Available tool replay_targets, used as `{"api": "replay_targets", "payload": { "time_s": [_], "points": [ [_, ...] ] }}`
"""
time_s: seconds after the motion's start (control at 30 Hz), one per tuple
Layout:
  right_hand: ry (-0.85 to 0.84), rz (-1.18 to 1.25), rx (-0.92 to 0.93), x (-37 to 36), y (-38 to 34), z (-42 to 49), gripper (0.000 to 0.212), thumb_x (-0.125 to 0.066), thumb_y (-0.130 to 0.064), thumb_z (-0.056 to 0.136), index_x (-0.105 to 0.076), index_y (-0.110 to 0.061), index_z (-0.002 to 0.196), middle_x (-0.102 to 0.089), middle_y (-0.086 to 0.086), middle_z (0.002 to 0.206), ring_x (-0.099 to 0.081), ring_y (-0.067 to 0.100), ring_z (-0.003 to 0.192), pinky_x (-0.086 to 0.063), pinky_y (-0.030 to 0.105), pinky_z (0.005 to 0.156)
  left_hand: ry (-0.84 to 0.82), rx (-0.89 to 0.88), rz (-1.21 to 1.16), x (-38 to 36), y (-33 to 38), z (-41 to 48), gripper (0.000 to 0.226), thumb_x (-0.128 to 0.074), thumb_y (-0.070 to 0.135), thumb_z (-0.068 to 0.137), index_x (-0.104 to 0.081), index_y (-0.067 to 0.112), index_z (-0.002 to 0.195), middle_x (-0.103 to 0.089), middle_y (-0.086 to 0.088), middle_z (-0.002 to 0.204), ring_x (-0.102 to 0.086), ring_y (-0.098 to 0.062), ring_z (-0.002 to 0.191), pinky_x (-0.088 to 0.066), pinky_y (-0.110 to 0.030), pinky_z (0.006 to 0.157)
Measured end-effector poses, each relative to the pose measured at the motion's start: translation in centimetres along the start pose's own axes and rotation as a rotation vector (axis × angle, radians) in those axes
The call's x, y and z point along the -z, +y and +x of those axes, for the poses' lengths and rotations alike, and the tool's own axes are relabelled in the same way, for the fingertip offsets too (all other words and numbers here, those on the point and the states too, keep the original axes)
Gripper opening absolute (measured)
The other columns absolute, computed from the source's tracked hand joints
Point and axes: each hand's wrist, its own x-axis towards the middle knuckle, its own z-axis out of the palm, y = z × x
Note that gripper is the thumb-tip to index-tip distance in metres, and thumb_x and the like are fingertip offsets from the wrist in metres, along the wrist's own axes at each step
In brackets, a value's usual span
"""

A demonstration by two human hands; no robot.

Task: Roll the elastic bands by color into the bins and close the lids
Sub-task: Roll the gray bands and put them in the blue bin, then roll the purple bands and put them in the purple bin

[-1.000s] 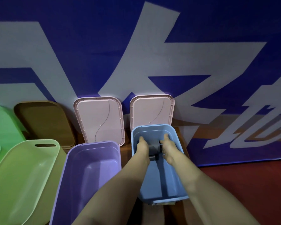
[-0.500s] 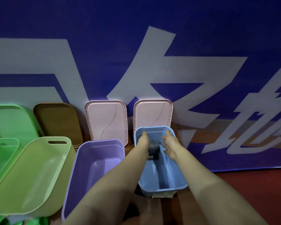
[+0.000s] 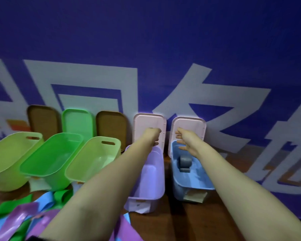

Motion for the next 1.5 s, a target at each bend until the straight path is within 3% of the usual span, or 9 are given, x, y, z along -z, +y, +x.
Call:
{"api": "replay_targets", "payload": {
  "time_s": [0.07, 0.2, 0.27, 0.47, 0.57, 0.9, 1.07, 1.33, 1.5],
  "points": [
    [-0.052, -0.038, 0.028, -2.7, -0.9, -1.2, 0.037, -0.043, -0.029, 0.098, -0.053, -0.010, 0.129, -0.054, 0.008, 0.130, -0.052, 0.021, 0.107, -0.042, 0.038, 0.093, 0.063, -0.057, 0.079, 3.6, -0.1, -1.3, 0.029, -0.052, 0.011, 0.092, -0.056, 0.000, 0.118, -0.056, -0.014, 0.099, -0.054, -0.027, 0.088, -0.042, -0.028, 0.069],
    [-0.165, -0.104, 0.068, -8.8, -2.2, -3.5, 0.037, -0.043, -0.028, 0.099, -0.050, -0.010, 0.130, -0.055, 0.007, 0.123, -0.054, 0.020, 0.104, -0.046, 0.039, 0.091, 0.198, -0.083, 0.167, 10.5, -1.0, -3.7, 0.008, -0.051, 0.001, 0.084, -0.057, 0.004, 0.079, -0.053, -0.010, 0.066, -0.048, -0.020, 0.059, -0.033, -0.018, 0.046],
    [-0.231, -0.145, 0.088, -11.8, -2.7, -4.6, 0.040, -0.043, -0.030, 0.100, -0.048, -0.009, 0.134, -0.054, 0.008, 0.131, -0.054, 0.020, 0.105, -0.045, 0.040, 0.095, 0.248, -0.099, 0.193, 13.6, -1.6, -4.7, 0.017, -0.048, -0.002, 0.084, -0.050, 0.009, 0.070, -0.048, -0.011, 0.068, -0.043, -0.018, 0.056, -0.027, -0.020, 0.044],
    [-0.340, -0.329, 0.199, -19.7, -4.3, -7.1, 0.030, -0.044, -0.031, 0.099, -0.052, -0.013, 0.122, -0.054, 0.014, 0.132, -0.056, 0.028, 0.116, -0.047, 0.039, 0.089, 0.300, -0.056, 0.309, 21.6, -3.2, -6.3, 0.016, -0.051, 0.004, 0.088, -0.058, 0.008, 0.074, -0.059, -0.012, 0.081, -0.051, -0.022, 0.072, -0.032, -0.020, 0.049],
    [-0.356, -0.408, 0.237, -23.0, -4.8, -7.1, 0.031, -0.046, -0.029, 0.099, -0.055, -0.011, 0.122, -0.058, 0.014, 0.128, -0.058, 0.024, 0.105, -0.047, 0.042, 0.092, 0.284, -0.056, 0.381, 25.1, -3.8, -5.9, 0.009, -0.054, 0.005, 0.087, -0.063, 0.005, 0.085, -0.059, -0.011, 0.079, -0.049, -0.019, 0.066, -0.031, -0.020, 0.049],
    [-0.254, -0.484, 0.242, -33.2, -7.4, -5.4, 0.028, -0.050, -0.025, 0.096, -0.059, -0.004, 0.114, -0.063, 0.017, 0.117, -0.056, 0.016, 0.080, -0.042, 0.031, 0.068, 0.021, -0.105, 0.691, 35.7, -2.4, -1.4, 0.025, -0.054, 0.008, 0.090, -0.064, -0.004, 0.109, -0.060, -0.011, 0.084, -0.052, -0.018, 0.068, -0.037, -0.020, 0.049],
    [-0.183, -0.612, 0.208, -36.4, -7.8, -5.8, 0.028, -0.052, -0.025, 0.094, -0.063, -0.004, 0.109, -0.066, 0.020, 0.111, -0.058, 0.021, 0.083, -0.043, 0.031, 0.070, -0.119, -0.173, 0.849, 39.1, -2.1, 0.5, 0.027, -0.053, 0.012, 0.093, -0.061, -0.001, 0.115, -0.063, -0.016, 0.107, -0.060, -0.029, 0.100, -0.048, -0.032, 0.081],
    [-0.211, -0.777, 0.153, -39.0, -6.3, -7.0, 0.020, -0.056, -0.029, 0.093, -0.064, -0.011, 0.093, -0.065, 0.008, 0.094, -0.061, 0.022, 0.083, -0.049, 0.037, 0.076, -0.275, -0.261, 1.081, 41.1, -4.0, 1.6, 0.027, -0.050, 0.012, 0.092, -0.064, -0.002, 0.111, -0.065, -0.017, 0.113, -0.060, -0.030, 0.104, -0.045, -0.030, 0.079],
    [-0.266, -0.889, 0.144, -39.7, -4.4, -7.1, 0.023, -0.060, -0.029, 0.091, -0.065, -0.010, 0.103, -0.057, 0.003, 0.093, -0.052, 0.017, 0.082, -0.041, 0.026, 0.067, -0.345, -0.301, 1.173, 41.2, -6.1, 1.6, 0.025, -0.048, 0.014, 0.092, -0.062, 0.003, 0.110, -0.064, -0.014, 0.113, -0.059, -0.029, 0.102, -0.043, -0.029, 0.076]
  ]
}}
